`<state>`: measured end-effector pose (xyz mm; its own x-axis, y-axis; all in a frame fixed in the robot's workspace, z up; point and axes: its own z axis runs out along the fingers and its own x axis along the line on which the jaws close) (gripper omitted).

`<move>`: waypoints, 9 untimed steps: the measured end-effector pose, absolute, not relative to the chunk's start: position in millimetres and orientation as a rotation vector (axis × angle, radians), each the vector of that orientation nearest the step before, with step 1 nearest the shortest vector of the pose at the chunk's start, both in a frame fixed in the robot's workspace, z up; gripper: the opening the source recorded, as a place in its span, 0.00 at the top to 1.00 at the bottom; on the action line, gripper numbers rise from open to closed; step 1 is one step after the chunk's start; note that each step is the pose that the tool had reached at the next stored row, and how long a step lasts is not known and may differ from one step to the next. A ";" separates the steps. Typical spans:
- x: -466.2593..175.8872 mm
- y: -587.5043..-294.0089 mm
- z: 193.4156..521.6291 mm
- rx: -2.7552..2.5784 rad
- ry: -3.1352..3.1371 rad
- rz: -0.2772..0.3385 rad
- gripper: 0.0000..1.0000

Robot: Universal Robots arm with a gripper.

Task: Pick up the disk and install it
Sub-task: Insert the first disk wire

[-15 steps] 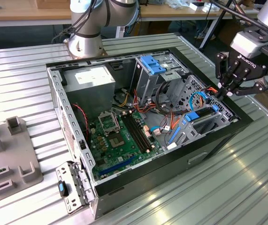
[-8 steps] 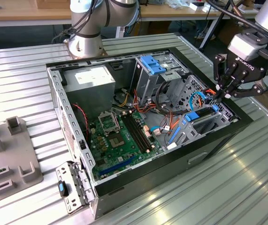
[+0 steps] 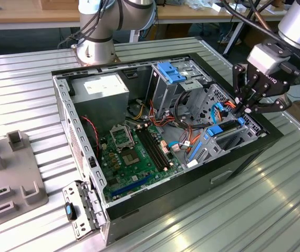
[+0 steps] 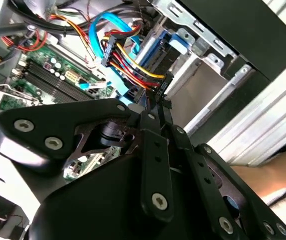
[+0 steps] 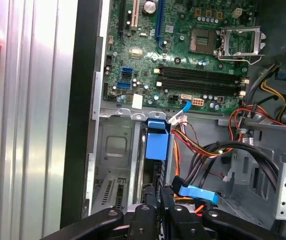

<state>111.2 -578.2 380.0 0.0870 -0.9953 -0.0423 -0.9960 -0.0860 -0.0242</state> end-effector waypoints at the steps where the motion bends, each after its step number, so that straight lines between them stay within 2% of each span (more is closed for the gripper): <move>1: 111.3 -578.3 375.6 -2.280 2.093 0.023 0.84; 9: 112.9 -578.1 366.8 -2.279 2.093 0.022 0.84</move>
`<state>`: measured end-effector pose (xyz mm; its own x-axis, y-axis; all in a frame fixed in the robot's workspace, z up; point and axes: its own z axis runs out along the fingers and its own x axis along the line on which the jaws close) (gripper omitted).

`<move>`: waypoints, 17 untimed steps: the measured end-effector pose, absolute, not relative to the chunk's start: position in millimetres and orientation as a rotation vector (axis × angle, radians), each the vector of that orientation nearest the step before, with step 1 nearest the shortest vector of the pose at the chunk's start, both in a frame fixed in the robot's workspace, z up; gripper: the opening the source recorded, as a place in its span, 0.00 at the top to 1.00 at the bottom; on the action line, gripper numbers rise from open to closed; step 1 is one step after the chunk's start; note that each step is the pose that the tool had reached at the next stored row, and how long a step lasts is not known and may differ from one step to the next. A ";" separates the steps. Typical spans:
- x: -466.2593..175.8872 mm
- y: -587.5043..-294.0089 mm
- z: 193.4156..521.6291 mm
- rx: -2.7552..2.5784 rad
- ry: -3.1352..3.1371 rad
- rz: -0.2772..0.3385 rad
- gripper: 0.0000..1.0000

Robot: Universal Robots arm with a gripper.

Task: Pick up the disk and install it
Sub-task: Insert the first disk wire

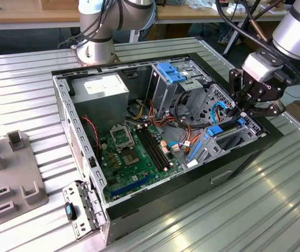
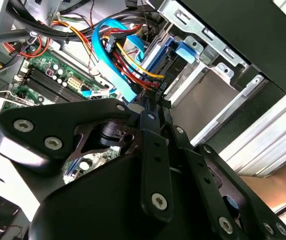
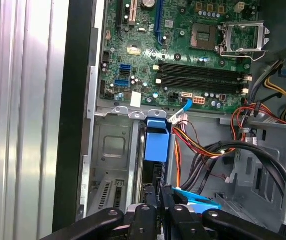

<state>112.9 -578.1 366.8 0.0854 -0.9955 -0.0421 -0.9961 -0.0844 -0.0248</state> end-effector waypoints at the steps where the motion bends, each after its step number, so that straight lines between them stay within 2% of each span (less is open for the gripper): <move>1: 113.0 -578.1 366.6 -2.280 2.095 0.020 0.84; 8: 113.0 -574.3 366.3 -2.274 2.129 -0.008 0.84; 17: 115.0 -572.4 357.9 -2.273 2.128 -0.007 0.84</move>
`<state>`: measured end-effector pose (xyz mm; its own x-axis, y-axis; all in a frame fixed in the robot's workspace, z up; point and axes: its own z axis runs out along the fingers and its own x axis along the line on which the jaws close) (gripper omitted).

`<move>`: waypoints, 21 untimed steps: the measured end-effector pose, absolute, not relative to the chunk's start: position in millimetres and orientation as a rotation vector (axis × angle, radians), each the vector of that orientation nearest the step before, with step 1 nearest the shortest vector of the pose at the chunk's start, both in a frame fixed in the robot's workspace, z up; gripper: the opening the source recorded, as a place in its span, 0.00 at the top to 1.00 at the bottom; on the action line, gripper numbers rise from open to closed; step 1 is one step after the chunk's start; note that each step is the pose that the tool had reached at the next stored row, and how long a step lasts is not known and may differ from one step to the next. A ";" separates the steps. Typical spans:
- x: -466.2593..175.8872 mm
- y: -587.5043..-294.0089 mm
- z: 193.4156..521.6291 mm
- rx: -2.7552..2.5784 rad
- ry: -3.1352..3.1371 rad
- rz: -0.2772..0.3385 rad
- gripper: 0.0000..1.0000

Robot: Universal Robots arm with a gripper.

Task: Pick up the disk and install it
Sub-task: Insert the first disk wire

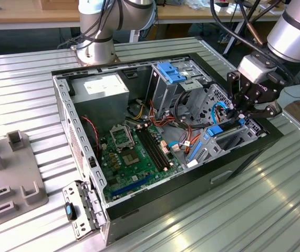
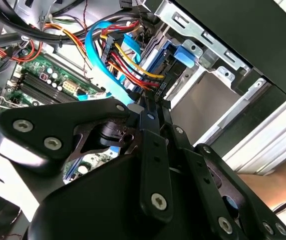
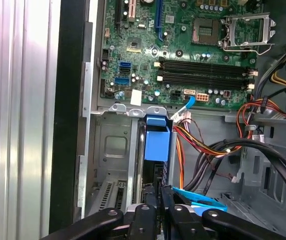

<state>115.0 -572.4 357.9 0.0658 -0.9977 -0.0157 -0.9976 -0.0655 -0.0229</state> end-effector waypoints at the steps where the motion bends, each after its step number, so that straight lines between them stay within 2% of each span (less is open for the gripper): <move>1: 115.0 -572.4 356.6 -2.273 2.128 -0.007 0.84; 9: 110.1 -572.4 353.6 -2.257 2.110 -0.046 0.84; 21: 107.3 -569.6 352.8 -2.214 2.153 -0.051 0.84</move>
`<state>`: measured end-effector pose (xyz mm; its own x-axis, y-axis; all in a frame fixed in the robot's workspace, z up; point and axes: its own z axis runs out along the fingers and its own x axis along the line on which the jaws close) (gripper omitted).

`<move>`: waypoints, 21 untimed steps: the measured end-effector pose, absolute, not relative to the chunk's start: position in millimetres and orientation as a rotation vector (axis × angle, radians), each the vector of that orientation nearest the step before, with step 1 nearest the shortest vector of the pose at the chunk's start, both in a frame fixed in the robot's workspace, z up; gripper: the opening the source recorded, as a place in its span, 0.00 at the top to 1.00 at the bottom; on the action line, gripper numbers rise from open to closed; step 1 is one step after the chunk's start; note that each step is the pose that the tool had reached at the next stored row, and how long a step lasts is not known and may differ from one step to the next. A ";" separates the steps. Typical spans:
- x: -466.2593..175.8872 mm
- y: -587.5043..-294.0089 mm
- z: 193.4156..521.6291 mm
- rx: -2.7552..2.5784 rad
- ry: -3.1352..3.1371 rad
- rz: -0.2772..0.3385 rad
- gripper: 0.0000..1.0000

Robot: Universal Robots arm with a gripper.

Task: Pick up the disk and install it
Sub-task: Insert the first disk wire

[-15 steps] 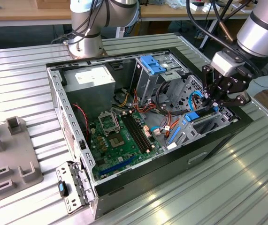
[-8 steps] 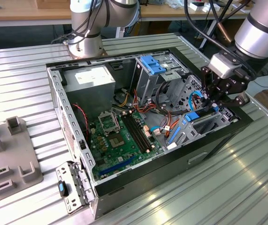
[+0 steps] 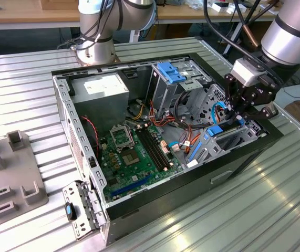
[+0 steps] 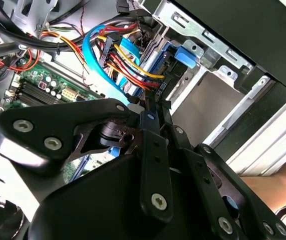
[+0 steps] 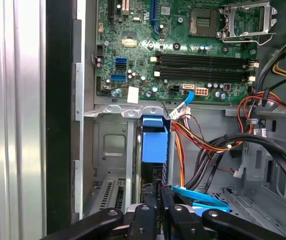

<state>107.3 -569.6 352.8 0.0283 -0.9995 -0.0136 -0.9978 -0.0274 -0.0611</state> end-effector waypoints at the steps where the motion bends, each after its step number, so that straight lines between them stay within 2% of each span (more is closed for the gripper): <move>1: 107.3 -569.5 352.7 -2.207 2.160 -0.051 0.84; 21: 107.8 -568.4 348.3 -2.166 2.201 -0.053 0.84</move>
<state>107.8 -568.4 348.3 -0.0156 -0.9998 -0.0135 -0.9980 0.0164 -0.0611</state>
